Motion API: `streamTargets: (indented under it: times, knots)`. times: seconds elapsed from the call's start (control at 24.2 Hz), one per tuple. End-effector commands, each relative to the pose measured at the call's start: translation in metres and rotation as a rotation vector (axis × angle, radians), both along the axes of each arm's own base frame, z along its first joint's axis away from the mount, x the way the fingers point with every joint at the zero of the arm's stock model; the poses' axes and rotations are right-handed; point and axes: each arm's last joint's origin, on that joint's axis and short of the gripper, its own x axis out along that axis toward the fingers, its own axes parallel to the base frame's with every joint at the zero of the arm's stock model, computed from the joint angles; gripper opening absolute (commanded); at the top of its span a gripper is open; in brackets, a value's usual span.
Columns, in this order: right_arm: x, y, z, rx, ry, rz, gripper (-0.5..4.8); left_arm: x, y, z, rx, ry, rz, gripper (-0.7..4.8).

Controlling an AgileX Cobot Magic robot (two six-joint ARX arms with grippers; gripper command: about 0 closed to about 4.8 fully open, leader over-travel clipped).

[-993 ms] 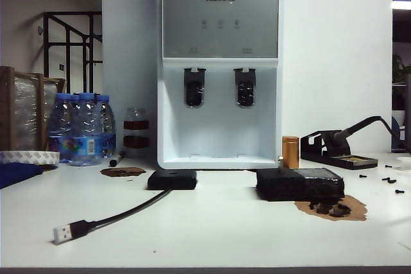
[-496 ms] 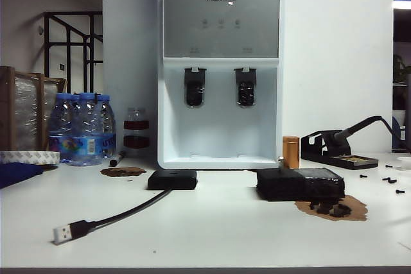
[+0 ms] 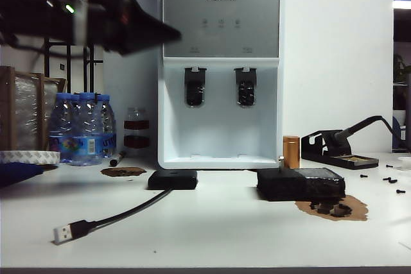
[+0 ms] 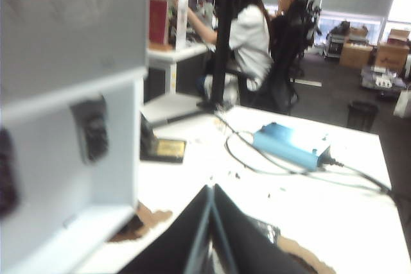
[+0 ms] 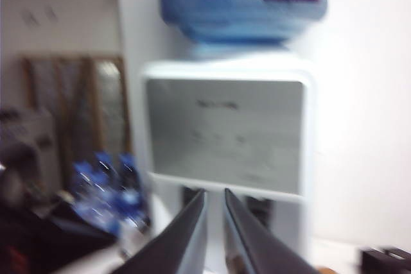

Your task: Take the USB flash drive out of the black sponge and insert it into the slot on top of the black USB adpator box.

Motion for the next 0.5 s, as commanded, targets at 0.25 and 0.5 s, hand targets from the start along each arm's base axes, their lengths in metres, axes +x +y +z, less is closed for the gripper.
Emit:
streamTargets:
  times: [0.25, 0.5]
  knots:
    - [0.018, 0.019, -0.075, 0.128, 0.180, -0.088, 1.68, -0.003, -0.064, -0.034, 0.080, 0.009, 0.022, -0.04]
    - [0.047, 0.024, -0.113, 0.105, 0.215, -0.061, 1.83, 0.018, -0.090, -0.050, 0.103, 0.028, 0.062, -0.04]
